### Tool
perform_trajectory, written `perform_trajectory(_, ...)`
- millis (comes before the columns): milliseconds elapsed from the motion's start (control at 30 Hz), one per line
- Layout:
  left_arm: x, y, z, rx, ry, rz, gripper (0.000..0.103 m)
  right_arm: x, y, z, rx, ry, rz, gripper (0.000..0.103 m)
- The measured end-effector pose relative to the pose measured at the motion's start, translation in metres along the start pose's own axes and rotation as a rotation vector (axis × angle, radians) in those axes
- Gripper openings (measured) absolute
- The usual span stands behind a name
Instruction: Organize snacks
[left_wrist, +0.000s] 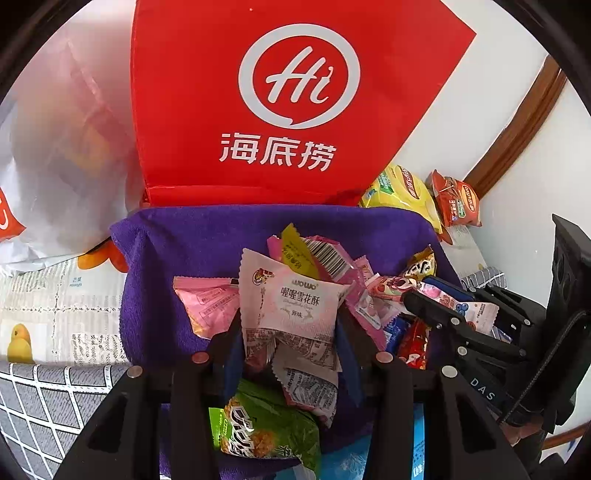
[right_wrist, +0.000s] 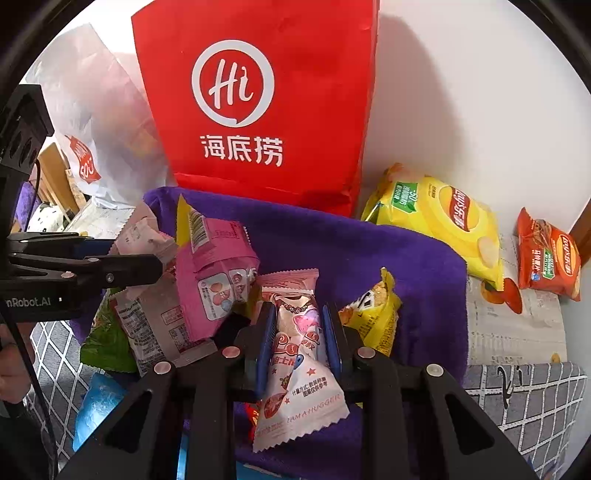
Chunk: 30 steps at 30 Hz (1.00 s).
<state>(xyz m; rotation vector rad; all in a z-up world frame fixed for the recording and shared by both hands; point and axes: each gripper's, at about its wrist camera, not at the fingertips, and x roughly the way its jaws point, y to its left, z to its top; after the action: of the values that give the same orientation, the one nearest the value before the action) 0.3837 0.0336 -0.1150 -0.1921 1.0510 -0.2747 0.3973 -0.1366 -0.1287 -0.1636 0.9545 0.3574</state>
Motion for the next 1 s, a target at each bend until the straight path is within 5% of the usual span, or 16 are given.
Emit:
perform_trajectory(500, -0.047, -0.026, 0.000, 0.083, -0.079, -0.006, 0.077, -0.061, 0.007, -0.001, 0.082, -0.081, -0.050, 0.052)
perform_trajectory(1000, -0.137, -0.049, -0.051, 0.076, -0.168, 0.046, 0.089, -0.157, 0.028, -0.032, 0.193, -0.142, -0.093, 0.063)
